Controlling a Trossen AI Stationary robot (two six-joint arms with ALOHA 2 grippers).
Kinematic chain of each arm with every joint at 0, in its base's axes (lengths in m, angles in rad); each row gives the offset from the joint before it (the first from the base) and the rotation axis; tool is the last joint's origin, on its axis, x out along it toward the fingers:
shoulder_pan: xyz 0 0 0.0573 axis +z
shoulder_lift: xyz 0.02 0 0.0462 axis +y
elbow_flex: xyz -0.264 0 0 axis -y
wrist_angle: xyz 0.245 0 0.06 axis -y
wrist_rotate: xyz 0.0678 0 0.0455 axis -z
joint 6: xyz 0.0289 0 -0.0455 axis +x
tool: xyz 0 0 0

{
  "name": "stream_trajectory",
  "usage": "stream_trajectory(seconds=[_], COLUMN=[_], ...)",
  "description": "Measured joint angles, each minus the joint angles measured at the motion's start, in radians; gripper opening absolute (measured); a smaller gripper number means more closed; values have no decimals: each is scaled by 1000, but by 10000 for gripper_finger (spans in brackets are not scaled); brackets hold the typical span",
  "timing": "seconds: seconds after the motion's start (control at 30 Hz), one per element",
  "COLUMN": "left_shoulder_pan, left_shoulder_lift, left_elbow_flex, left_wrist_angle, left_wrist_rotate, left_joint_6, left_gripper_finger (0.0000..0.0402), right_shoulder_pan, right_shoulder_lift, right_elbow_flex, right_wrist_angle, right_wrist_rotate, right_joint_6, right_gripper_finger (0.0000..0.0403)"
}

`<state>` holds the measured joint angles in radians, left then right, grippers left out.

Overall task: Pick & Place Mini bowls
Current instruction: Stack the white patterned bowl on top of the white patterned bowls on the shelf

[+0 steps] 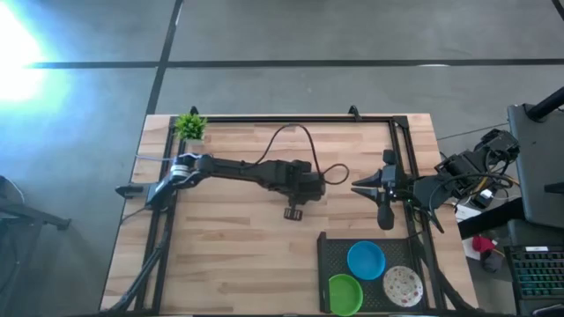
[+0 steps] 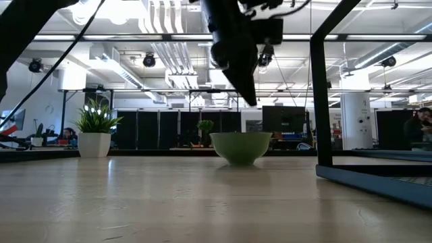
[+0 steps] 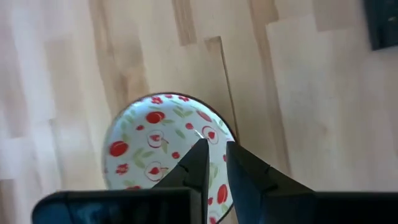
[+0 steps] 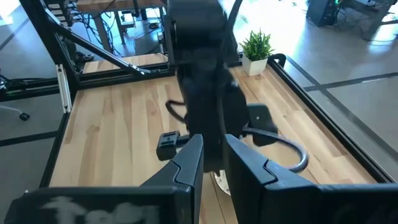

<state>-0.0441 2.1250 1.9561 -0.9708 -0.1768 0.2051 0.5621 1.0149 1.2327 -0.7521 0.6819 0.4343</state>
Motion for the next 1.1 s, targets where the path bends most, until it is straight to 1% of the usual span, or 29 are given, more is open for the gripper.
stream_trajectory(seconds=[0.2,0.3,0.4,0.6,0.7,0.83,0.97,1.1], left_shoulder_pan=[-1,-6,-8,-12,-25,-48,-69,-91], left_shoulder_lift=[-9,-26,-60,-147,-192,-254,-315,-369], left_elbow_flex=[145,195,209,176,165,164,164,162], left_wrist_angle=[-140,-191,-210,-228,-239,-254,-258,-264], left_wrist_rotate=[-4,-6,-6,-17,-88,-201,-246,-303], left_joint_6=[-4,-18,-51,-134,-161,-193,-237,-280], left_gripper_finger=[49,49,49,49,48,48,48,48], right_shoulder_pan=[0,0,0,-1,-10,-57,-126,-223], right_shoulder_lift=[-1,-7,-9,-7,1,19,39,56], right_elbow_flex=[0,0,0,0,0,0,-1,-1], right_wrist_angle=[0,0,0,0,-1,-4,-9,-26], right_wrist_rotate=[0,0,0,2,2,2,-2,-29], right_joint_6=[2,3,4,36,57,74,107,247], right_gripper_finger=[59,59,59,59,59,65,96,131])
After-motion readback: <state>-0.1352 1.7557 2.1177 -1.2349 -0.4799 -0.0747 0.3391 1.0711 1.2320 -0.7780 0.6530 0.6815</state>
